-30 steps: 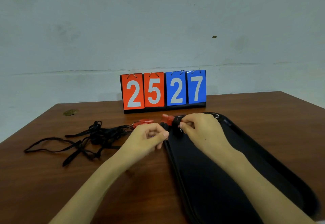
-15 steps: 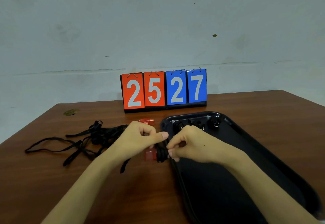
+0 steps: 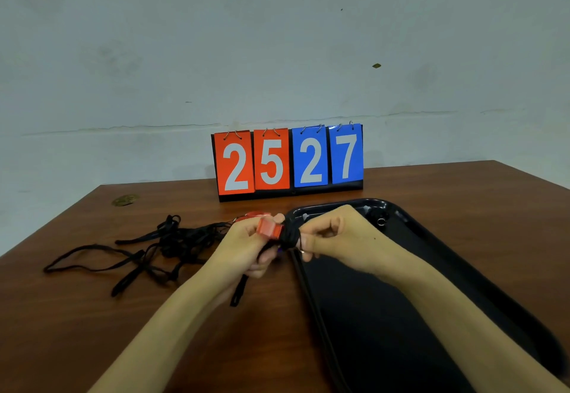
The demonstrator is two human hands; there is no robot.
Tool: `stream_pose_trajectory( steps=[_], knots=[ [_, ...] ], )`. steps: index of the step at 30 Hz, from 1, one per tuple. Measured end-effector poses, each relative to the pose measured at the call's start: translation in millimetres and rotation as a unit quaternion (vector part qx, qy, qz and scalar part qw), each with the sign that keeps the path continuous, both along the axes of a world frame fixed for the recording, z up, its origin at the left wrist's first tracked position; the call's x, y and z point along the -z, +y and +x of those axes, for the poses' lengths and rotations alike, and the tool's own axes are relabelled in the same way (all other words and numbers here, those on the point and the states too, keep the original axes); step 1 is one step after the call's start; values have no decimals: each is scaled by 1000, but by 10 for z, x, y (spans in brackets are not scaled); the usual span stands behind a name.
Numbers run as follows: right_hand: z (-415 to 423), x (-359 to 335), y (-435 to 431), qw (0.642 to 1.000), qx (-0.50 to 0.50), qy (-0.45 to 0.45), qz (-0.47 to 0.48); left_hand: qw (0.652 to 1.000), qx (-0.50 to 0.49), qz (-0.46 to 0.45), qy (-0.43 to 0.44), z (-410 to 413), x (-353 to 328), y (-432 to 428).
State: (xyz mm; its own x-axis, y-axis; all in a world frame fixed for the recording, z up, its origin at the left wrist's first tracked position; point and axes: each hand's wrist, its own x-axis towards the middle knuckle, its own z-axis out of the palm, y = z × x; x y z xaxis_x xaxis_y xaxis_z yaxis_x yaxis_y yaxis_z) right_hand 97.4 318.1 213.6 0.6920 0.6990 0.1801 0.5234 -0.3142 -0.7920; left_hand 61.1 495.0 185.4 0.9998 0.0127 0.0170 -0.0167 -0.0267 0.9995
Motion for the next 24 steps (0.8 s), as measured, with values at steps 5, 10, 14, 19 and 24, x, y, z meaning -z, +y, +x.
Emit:
stream_pose_trajectory(
  steps=[5,10,14,19,24],
  knots=[
    [101,22,-33,988,149,-12,40,996,-10,61,-62,-52,35,-55],
    [121,120,0,967,230,-98,-51,975,-13,204,-85,-19,120,-84],
    [113,162,20,946,246,-170,-124,957,-3,274,-94,-23,182,-101],
    [60,196,50,930,209,-248,-174,925,-21,357,-126,-48,202,-95],
    [35,238,48,928,100,-283,-223,903,-34,385,-184,-71,153,-80]
  ],
)
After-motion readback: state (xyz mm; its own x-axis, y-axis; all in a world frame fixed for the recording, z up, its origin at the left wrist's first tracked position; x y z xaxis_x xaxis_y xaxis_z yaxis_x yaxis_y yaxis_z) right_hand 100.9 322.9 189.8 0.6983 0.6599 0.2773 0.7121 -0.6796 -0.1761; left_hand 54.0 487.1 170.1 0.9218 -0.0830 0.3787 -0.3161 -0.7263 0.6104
